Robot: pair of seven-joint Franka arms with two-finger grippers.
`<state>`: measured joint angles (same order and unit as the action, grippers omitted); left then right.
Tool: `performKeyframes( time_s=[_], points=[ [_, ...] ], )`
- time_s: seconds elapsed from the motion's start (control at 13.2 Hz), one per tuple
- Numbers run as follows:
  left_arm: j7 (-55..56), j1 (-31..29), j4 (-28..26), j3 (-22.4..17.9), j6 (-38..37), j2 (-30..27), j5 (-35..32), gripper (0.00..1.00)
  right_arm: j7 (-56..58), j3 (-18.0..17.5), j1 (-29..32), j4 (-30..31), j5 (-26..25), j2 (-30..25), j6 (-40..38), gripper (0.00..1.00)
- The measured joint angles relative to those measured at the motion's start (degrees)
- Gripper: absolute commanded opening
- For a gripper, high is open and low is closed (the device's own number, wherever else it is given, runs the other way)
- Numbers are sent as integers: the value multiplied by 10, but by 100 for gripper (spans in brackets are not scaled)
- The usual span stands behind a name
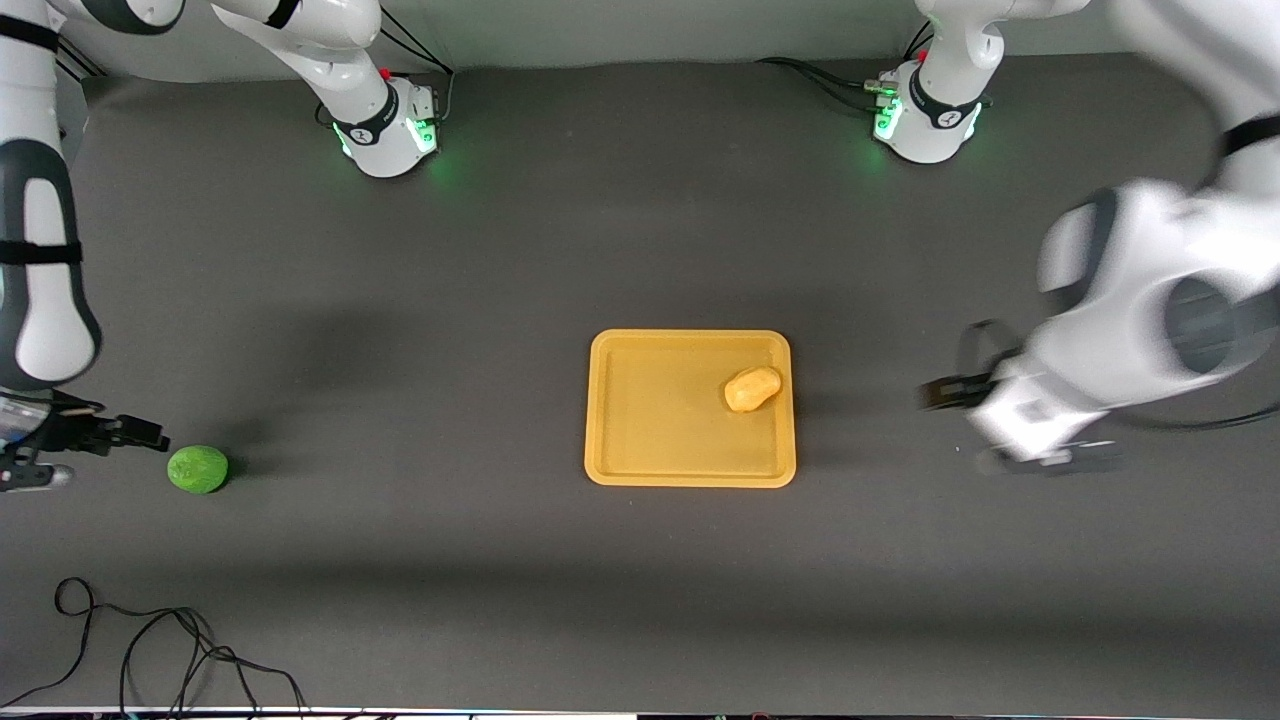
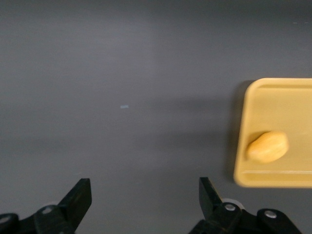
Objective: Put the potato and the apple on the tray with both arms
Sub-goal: 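Close the right gripper on the green apple while the left gripper retracts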
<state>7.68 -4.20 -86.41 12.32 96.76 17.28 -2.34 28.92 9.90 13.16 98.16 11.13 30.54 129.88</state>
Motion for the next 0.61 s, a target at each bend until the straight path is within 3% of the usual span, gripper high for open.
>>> performKeyframes(
  time_s=[0.23,0.61],
  points=[
    [-87,-76,9,-1,-29,-24,11,99,4,-3,-2,0,19,40,39,100],
    [-132,-105,15,-1,-29,-24,6,99,4,-5,-4,0,24,71,70,100]
  ],
)
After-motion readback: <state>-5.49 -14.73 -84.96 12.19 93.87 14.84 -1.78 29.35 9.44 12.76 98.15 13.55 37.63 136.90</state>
